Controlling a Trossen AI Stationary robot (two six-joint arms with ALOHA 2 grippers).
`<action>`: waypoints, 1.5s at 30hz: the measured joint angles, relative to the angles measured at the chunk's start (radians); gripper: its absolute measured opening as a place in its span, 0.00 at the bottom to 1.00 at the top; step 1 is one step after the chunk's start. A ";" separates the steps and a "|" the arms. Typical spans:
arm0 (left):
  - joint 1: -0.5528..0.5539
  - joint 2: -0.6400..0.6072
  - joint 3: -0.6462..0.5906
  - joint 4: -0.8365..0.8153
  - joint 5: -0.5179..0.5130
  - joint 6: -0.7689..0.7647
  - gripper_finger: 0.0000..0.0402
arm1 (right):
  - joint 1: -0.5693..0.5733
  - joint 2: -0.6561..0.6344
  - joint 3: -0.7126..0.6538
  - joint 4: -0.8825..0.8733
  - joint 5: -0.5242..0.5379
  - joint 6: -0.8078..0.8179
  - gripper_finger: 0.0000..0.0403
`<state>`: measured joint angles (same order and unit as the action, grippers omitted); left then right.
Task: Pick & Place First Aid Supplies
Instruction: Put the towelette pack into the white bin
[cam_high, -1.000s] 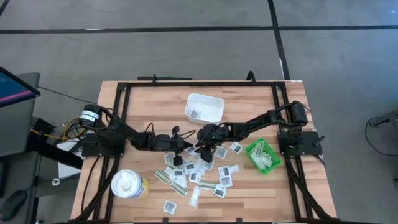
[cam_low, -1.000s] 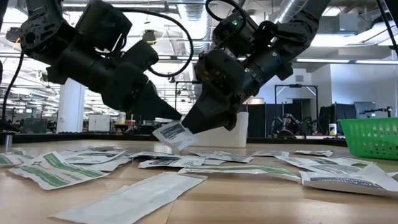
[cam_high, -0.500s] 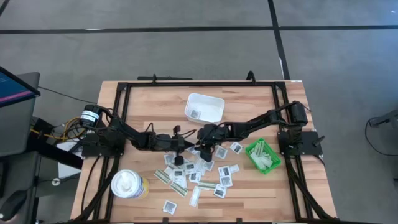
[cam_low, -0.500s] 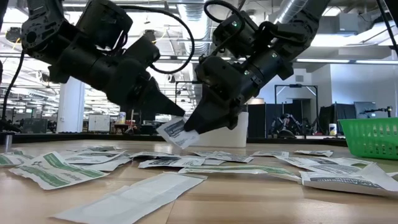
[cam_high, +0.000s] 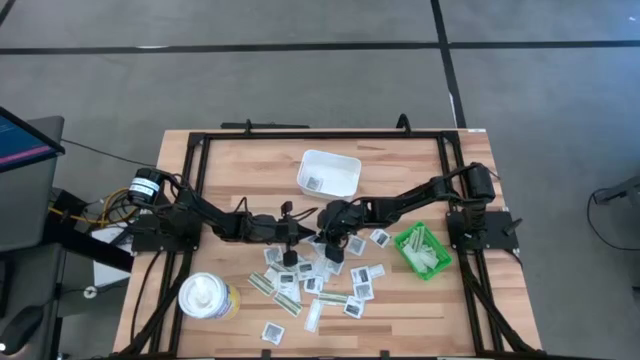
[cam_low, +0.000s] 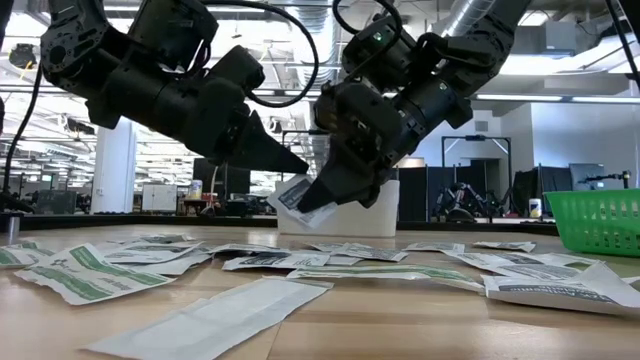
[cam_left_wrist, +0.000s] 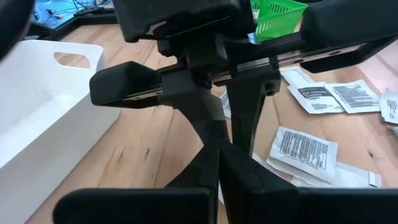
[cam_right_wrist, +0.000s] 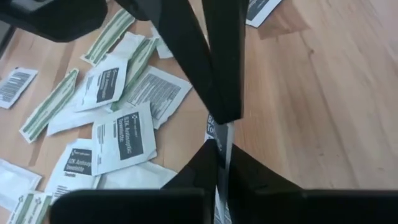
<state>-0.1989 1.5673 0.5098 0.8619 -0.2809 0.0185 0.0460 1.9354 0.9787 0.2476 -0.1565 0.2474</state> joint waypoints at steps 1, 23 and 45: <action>0.000 0.000 0.000 0.000 0.000 0.000 0.01 | 0.000 0.000 0.000 -0.003 0.000 0.000 0.03; 0.000 -0.001 0.000 0.002 -0.003 0.000 0.01 | -0.021 -0.279 0.048 -0.372 0.818 -0.248 0.02; -0.002 -0.001 0.000 0.010 -0.003 -0.029 0.01 | -0.027 -0.251 0.097 -0.446 0.836 -0.433 0.36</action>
<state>-0.2013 1.5664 0.5095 0.8722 -0.2841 -0.0107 0.0191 1.6847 1.0759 -0.1988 0.6793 -0.1858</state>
